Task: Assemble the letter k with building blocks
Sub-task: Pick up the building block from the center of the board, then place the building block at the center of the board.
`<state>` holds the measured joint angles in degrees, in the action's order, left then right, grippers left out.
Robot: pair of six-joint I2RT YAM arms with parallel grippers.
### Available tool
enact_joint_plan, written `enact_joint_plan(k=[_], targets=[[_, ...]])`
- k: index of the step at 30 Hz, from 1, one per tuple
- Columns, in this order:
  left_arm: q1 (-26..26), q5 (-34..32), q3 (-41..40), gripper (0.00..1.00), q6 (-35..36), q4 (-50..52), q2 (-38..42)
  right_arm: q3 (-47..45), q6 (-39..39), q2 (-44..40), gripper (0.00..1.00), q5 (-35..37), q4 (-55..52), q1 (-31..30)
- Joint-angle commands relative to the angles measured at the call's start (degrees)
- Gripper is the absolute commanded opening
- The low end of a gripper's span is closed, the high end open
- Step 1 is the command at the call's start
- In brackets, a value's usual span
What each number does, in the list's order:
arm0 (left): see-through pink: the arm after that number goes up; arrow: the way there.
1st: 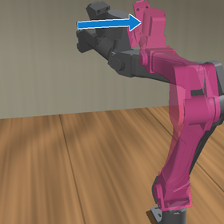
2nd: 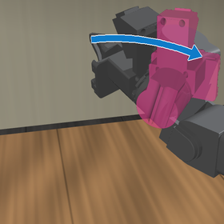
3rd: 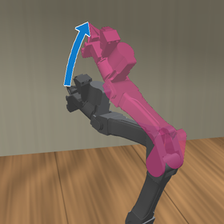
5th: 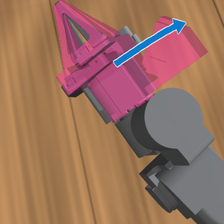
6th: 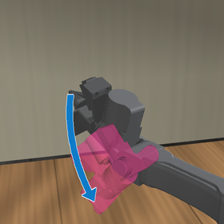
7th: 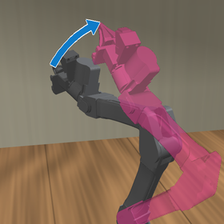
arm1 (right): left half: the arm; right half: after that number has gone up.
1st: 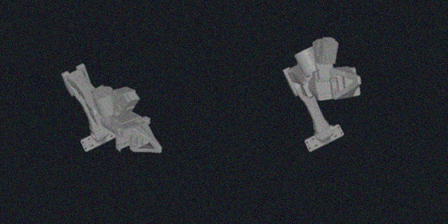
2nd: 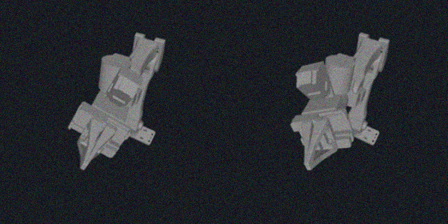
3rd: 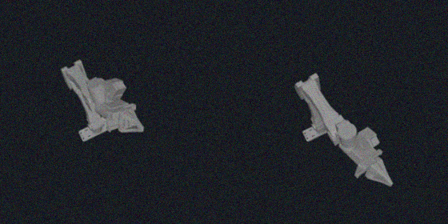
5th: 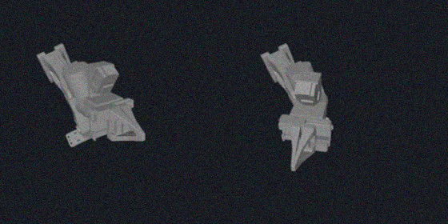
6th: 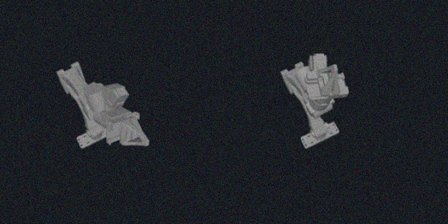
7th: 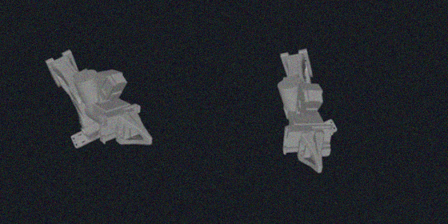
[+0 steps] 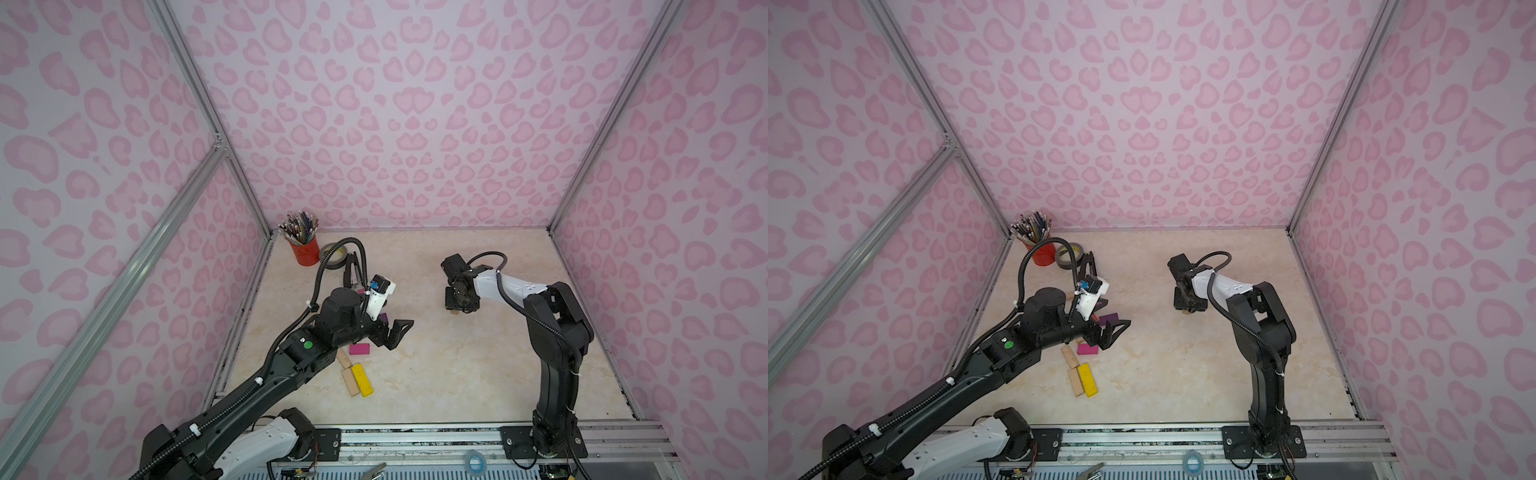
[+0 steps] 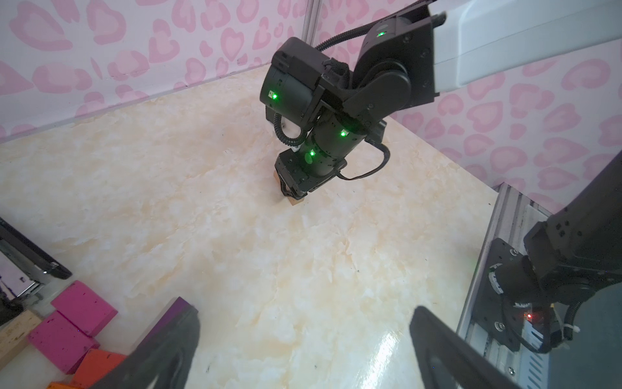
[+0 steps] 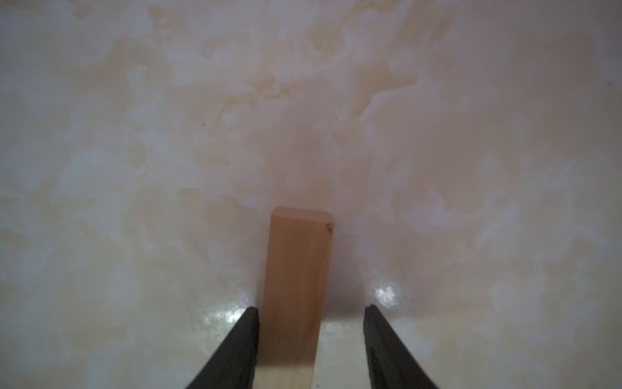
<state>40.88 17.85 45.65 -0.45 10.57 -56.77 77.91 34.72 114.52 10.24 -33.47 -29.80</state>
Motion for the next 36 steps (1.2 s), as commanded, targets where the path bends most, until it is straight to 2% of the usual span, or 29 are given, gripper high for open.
enact_joint_plan(k=[1, 7, 9, 11, 16, 22, 30, 36], targets=[[0.07, -0.49, -0.43, 0.99, 1.85, -2.26, 0.26, 0.47, -0.25, 1.29, 0.42, -1.04, -0.27, 0.16], [0.22, -0.50, -0.61, 0.99, 2.63, -2.04, 0.02, 0.38, -0.62, 1.36, 0.24, -0.93, -0.14, 0.74], [0.40, -0.36, -0.51, 0.99, 3.07, -1.89, -0.09, -0.15, -2.38, 0.35, 0.21, -0.58, -0.10, 1.18], [0.45, -0.51, -0.32, 0.99, 3.25, -1.67, -0.18, -0.92, -6.38, -1.00, 0.19, -1.21, 0.62, 2.38], [0.79, -0.14, -1.13, 0.99, 4.13, -3.12, 0.93, -2.15, -22.04, -4.28, 0.14, -1.69, 0.76, 6.86], [1.04, -1.55, -2.22, 0.99, 4.06, -4.74, 2.53, 1.25, -31.39, -2.61, 0.14, -4.41, -1.88, 14.51], [1.07, -2.69, -1.77, 0.99, 3.86, -4.16, 3.40, 11.12, -33.82, 5.38, 0.13, -6.46, -4.92, 21.62], [1.13, -3.53, -1.80, 0.99, 3.62, -4.24, 3.51, 18.43, -31.62, 11.55, 0.10, -7.40, -8.08, 24.76]])
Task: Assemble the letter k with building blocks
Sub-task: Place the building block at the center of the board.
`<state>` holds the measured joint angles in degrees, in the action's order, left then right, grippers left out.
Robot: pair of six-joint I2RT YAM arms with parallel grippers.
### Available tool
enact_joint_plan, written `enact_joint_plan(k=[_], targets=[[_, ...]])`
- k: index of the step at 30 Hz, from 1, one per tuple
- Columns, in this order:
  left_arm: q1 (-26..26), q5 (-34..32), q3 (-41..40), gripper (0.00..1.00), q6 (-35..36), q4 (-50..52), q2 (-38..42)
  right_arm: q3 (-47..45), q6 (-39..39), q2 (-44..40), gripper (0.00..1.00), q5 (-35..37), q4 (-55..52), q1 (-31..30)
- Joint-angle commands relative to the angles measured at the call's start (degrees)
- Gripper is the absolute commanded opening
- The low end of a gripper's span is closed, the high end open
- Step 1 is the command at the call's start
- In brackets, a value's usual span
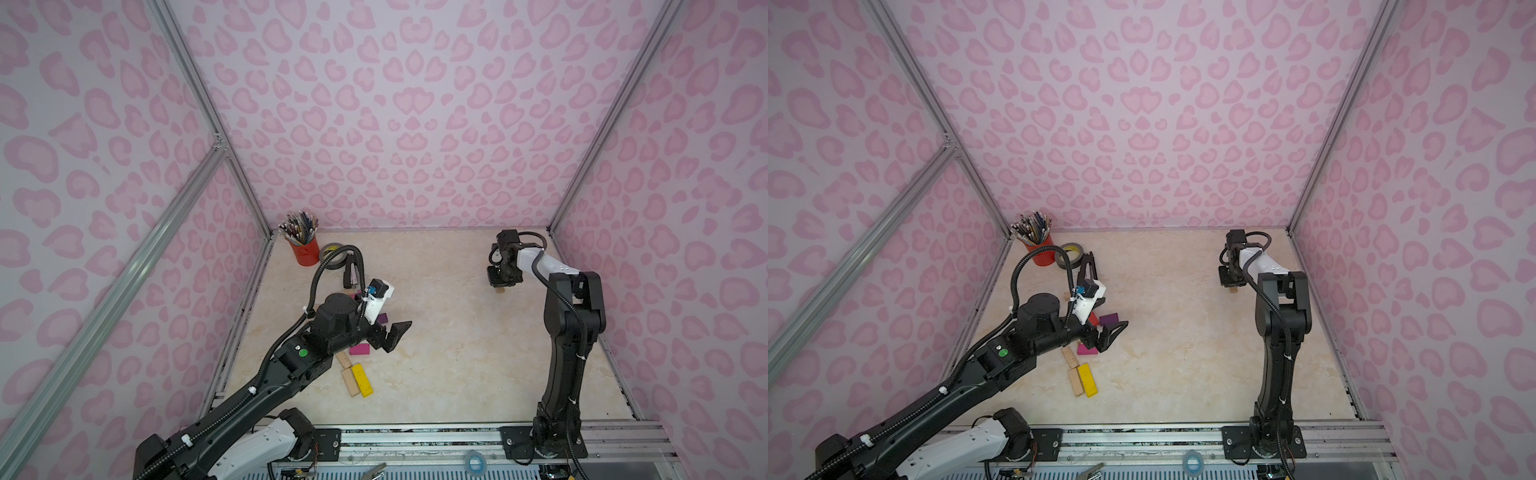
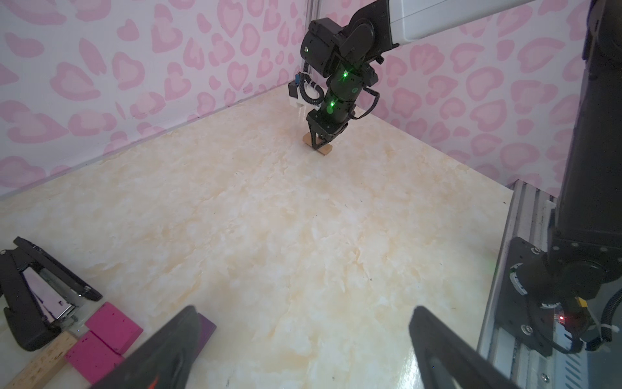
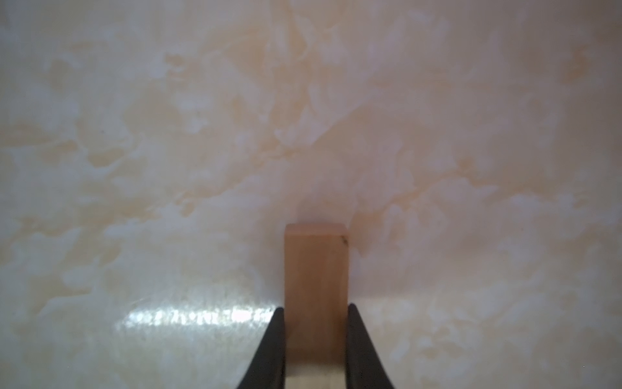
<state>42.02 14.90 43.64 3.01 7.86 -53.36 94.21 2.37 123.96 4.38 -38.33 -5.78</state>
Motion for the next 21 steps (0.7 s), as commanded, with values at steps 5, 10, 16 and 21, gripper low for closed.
enact_joint_plan(k=[5, 10, 16, 21], targets=[[-0.01, -1.34, 1.00, 0.99, -0.02, -1.18, -0.77, 5.31, 2.18, 4.75, 0.09, -1.47, -4.82, 1.95], [-0.05, -1.54, 1.17, 0.98, -0.27, -1.18, -1.30, 5.63, 2.88, 5.59, 0.15, -1.75, -4.93, 2.18], [-0.01, -1.89, 1.19, 0.98, -0.48, -1.35, -1.47, 5.06, 3.56, 5.88, 0.34, -2.51, -5.02, 2.18], [-0.02, -3.27, 0.69, 0.97, -0.68, -1.41, -1.95, 4.84, 3.52, 5.09, 0.43, -3.04, -5.12, 2.19]])
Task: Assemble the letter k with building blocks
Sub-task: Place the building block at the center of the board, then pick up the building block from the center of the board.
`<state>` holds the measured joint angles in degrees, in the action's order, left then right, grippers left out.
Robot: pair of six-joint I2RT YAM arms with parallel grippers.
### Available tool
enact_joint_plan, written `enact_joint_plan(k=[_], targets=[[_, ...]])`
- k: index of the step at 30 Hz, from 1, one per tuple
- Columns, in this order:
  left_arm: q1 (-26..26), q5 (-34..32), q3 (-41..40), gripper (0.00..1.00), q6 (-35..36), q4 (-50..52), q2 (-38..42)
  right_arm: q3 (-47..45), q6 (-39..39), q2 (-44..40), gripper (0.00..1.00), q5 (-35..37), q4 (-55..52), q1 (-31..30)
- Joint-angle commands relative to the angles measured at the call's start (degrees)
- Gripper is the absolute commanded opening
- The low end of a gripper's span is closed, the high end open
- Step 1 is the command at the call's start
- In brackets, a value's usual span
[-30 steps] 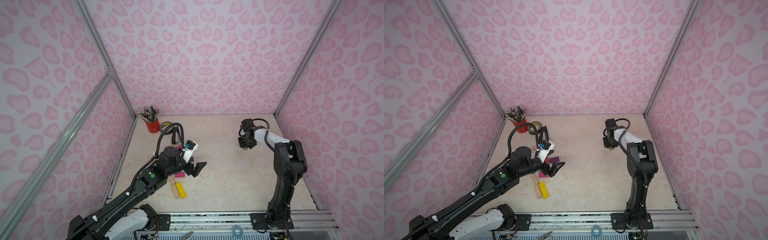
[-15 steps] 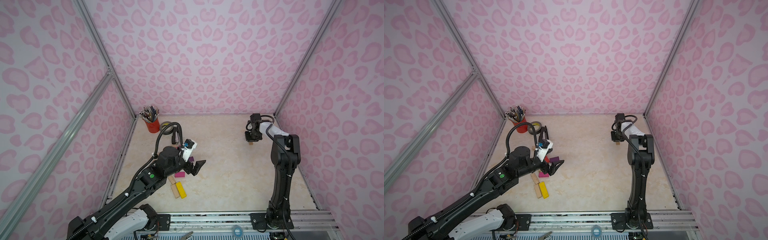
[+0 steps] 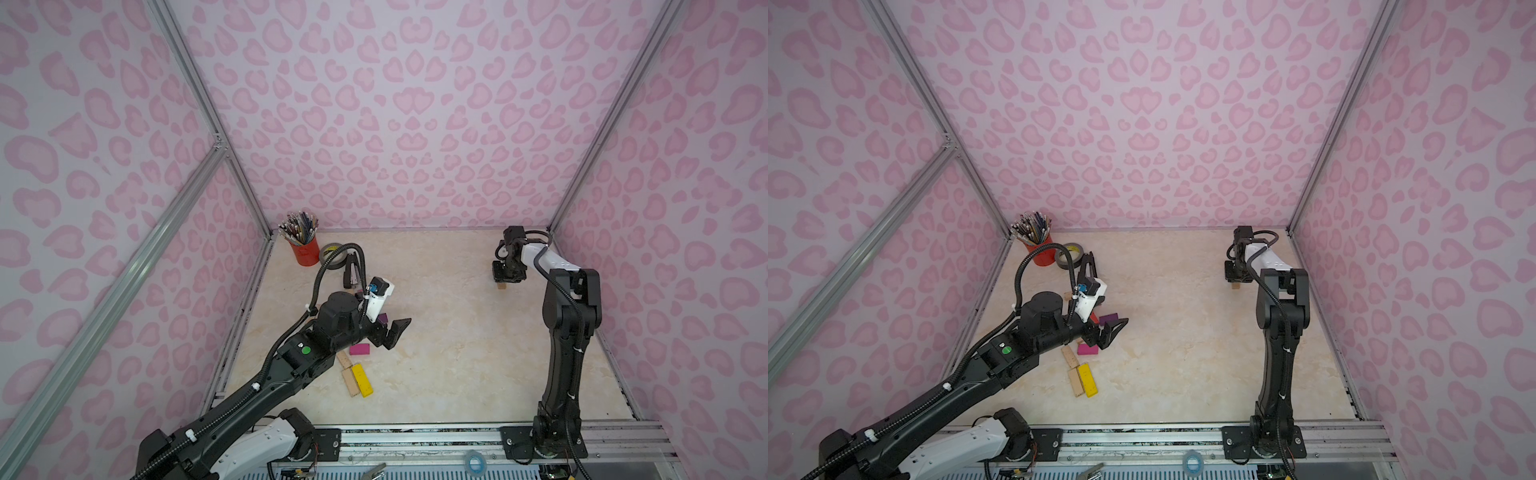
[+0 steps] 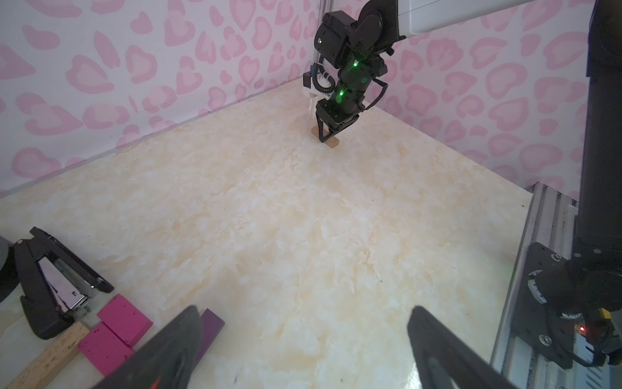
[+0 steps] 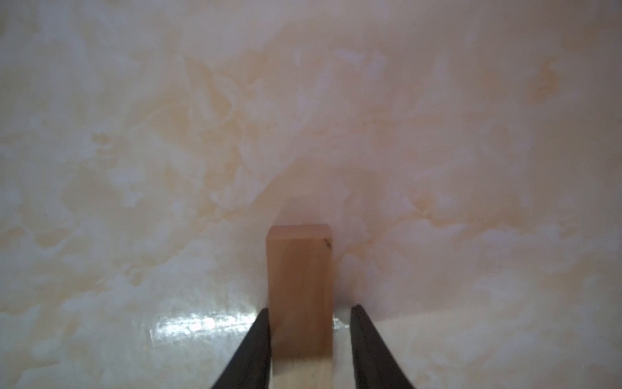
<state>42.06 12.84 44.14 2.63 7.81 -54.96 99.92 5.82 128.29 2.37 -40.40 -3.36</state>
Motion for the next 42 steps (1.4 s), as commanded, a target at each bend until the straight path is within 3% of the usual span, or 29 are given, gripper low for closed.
enact_joint_plan(k=[1, 8, 17, 22, 25, 29, 33, 42], targets=[[-0.05, -1.47, 0.26, 0.97, -0.42, -1.16, -0.62, -0.84, 0.07, 0.29, 0.43, -1.12, -3.19, -0.24], [-2.39, -12.28, 0.94, 0.94, -7.22, 0.37, -1.54, -3.29, 1.52, -8.63, 0.54, -2.25, -2.70, -0.49], [-23.65, -14.75, 0.68, 0.90, -22.50, 6.76, -4.40, -19.81, 11.23, -32.74, 0.92, -7.74, 5.78, -4.78], [-37.06, -10.46, 2.07, 0.78, -27.96, 11.68, -11.40, -26.01, 15.99, -42.47, 0.94, -9.89, 7.39, -13.41], [-41.89, -9.51, 2.89, 0.70, -29.87, 13.84, -16.01, -28.62, 18.19, -45.79, 0.93, -8.68, 7.77, -20.67], [-42.85, -13.67, 2.68, 0.58, -29.45, 13.96, -18.95, -30.75, 21.70, -46.90, 0.92, -7.71, 8.08, -28.33], [-41.14, -17.25, 3.35, 0.53, -27.65, 14.17, -21.25, -31.38, 23.21, -45.96, 0.92, -6.78, 7.98, -33.12], [-31.87, -20.24, 3.32, 0.50, -31.38, 14.57, -27.76, -31.21, 24.09, -45.11, 0.93, -5.15, 7.62, -35.14]])
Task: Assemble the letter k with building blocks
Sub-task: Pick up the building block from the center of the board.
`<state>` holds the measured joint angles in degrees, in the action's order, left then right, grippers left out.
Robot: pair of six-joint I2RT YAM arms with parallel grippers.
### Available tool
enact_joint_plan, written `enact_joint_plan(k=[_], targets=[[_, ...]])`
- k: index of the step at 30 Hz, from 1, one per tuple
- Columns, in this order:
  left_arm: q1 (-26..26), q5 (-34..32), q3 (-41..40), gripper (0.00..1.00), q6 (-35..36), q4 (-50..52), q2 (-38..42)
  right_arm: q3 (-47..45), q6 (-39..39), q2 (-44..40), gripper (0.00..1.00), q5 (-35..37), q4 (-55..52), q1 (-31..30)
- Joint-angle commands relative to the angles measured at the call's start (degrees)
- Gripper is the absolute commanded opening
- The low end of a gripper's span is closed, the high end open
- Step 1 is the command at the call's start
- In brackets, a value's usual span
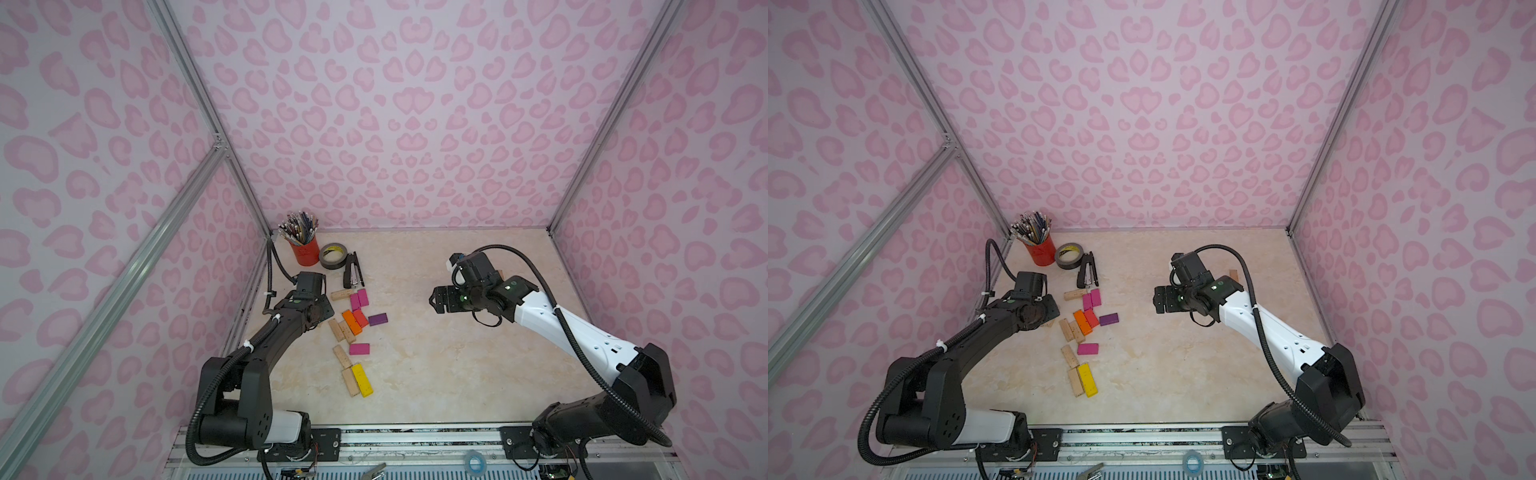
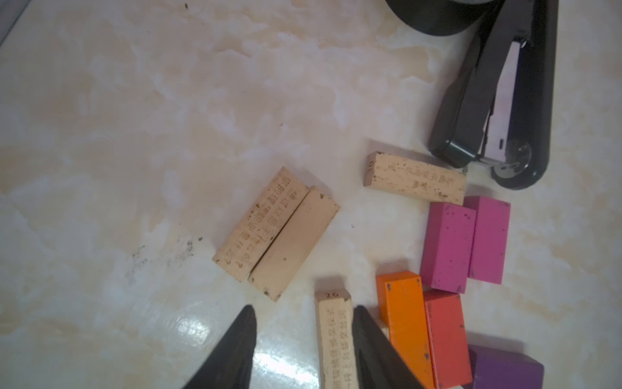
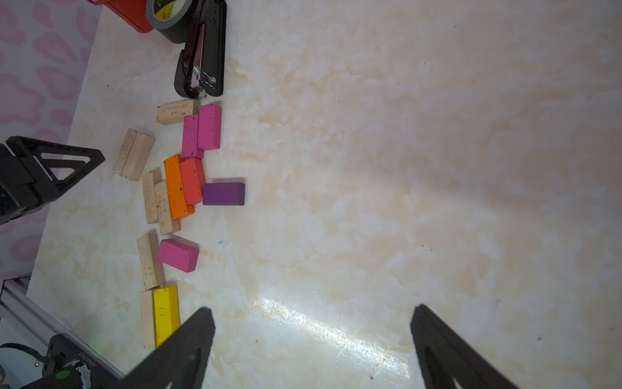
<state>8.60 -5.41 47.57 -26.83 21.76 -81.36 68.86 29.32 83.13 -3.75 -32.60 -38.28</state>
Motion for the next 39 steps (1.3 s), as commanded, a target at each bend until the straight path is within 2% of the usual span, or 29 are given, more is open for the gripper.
enact_joint_plan(k=[1, 16, 23, 30, 34, 39], targets=[[2.20, -2.06, -0.11, 0.49, -2.27, 0.57, -2.11, -0.31, 0.61, -0.06, 0.93, 1.15, -0.22, -0.22], [4.32, 0.65, 0.60, 0.48, -4.50, -1.47, -9.68, -1.27, 0.65, -0.81, 0.93, 2.43, -0.96, -0.30], [4.49, 0.58, 0.39, 0.35, -4.46, -1.81, -10.96, -0.88, 0.75, -0.74, 0.93, 2.50, -1.28, -0.33], [4.49, 0.66, -0.06, 0.26, -4.38, -2.45, -11.78, 0.03, 1.00, -1.41, 0.93, 2.86, -1.76, -0.34], [4.49, 0.92, 0.41, 0.21, -4.11, -1.87, -11.10, 0.33, 2.69, -3.05, 0.92, 6.15, -2.09, -0.35], [6.26, -0.16, 3.91, 0.17, -3.90, 1.95, -4.88, -0.06, 5.10, -6.68, 0.92, 11.77, -2.50, 0.11]])
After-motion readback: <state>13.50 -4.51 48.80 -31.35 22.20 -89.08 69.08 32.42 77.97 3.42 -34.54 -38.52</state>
